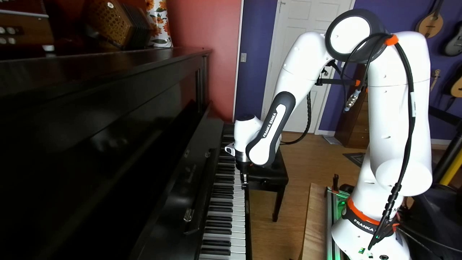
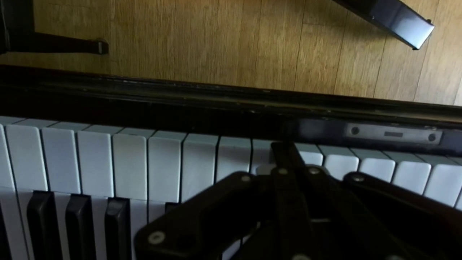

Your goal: Push down on one piano key

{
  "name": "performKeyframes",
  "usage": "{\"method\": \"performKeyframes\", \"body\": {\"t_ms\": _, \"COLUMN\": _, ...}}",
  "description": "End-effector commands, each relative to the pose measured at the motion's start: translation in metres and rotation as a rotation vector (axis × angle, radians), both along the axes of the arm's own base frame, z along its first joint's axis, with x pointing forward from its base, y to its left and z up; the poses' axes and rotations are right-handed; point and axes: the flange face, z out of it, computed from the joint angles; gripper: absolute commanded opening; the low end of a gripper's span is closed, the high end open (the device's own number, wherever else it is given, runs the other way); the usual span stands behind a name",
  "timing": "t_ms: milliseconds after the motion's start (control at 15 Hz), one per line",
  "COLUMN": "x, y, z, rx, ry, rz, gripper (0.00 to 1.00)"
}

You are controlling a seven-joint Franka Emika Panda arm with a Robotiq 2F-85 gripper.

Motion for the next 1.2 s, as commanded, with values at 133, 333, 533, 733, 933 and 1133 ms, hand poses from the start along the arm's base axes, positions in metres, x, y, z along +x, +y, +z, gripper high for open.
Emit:
{"method": "performKeyframes", "body": {"t_ms": 133, "x": 0.0026, "y": -0.0073, "z": -0.0074, "rx": -0.006, "ry": -0.018, "rz": 0.013, "gripper": 0.0}}
{"method": "performKeyframes", "body": {"t_ms": 333, "x": 0.0032, "y": -0.0096, "z": -0.0072, "rx": -0.008, "ry": -0.025, "rz": 0.011, "gripper": 0.0}}
{"method": "performKeyframes", "body": {"t_ms": 533, "x": 0.0036, "y": -0.0105, "z": -0.0085, "rx": -0.007, "ry": -0.027, "rz": 0.01, "gripper": 0.0}}
{"method": "performKeyframes", "body": {"t_ms": 733, "x": 0.0034, "y": -0.0102, "z": -0.0113, "rx": -0.008, "ry": -0.023, "rz": 0.011, "gripper": 0.0}}
{"method": "performKeyframes", "body": {"t_ms": 933, "x": 0.0035, "y": -0.0111, "z": -0.0132, "rx": -0.01, "ry": -0.02, "rz": 0.011, "gripper": 0.0}}
{"method": "performKeyframes", "body": {"t_ms": 1133, "x": 0.004, "y": -0.0114, "z": -0.0156, "rx": -0.009, "ry": -0.016, "rz": 0.012, "gripper": 0.0}}
